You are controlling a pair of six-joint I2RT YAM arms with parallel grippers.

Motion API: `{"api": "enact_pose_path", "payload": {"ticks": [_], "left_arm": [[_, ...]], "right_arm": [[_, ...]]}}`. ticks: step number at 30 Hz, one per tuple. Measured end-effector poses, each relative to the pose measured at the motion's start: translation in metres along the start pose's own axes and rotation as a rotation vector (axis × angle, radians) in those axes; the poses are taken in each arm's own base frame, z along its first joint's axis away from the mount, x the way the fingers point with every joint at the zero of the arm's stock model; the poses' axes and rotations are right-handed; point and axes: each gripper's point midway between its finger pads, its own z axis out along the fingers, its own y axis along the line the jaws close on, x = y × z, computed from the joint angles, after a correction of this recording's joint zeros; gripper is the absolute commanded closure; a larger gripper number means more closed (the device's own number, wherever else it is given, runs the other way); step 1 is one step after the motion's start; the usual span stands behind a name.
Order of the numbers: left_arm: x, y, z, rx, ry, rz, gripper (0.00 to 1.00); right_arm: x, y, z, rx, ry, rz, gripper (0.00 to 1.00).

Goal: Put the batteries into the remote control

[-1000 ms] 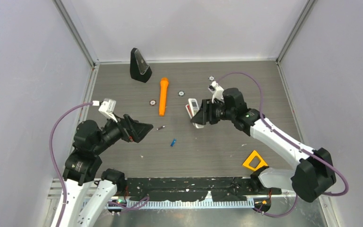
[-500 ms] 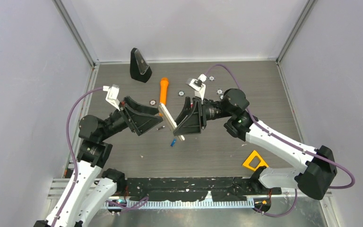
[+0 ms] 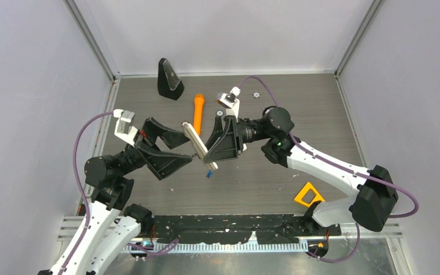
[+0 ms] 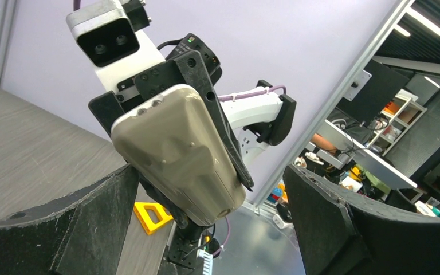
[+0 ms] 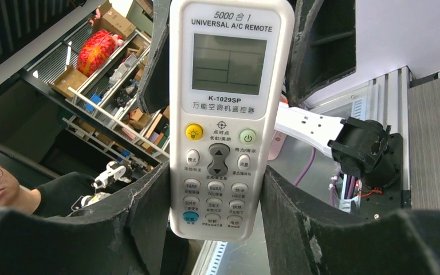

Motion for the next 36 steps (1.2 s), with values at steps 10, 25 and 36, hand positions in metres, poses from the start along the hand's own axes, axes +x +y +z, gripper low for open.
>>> {"api": "enact_pose_path", "payload": {"ticks": [10, 25, 36], "left_arm": [[0.016, 0.041, 0.005, -0.136, 0.040, -0.130, 0.08], [0.036, 0.072, -0.007, -0.328, 0.085, -0.256, 1.00], [0.025, 0.099, -0.035, -0.700, 0.033, -0.353, 1.00]], "right_arm": [[0.008, -0.033, 0.007, 0.118, 0.067, 0.050, 0.72], [0.026, -0.065, 0.002, 0.219, 0.117, 0.076, 0.44], [-0.003, -0.080, -0.016, 0.565, -0.027, -0.070, 0.13]]}}
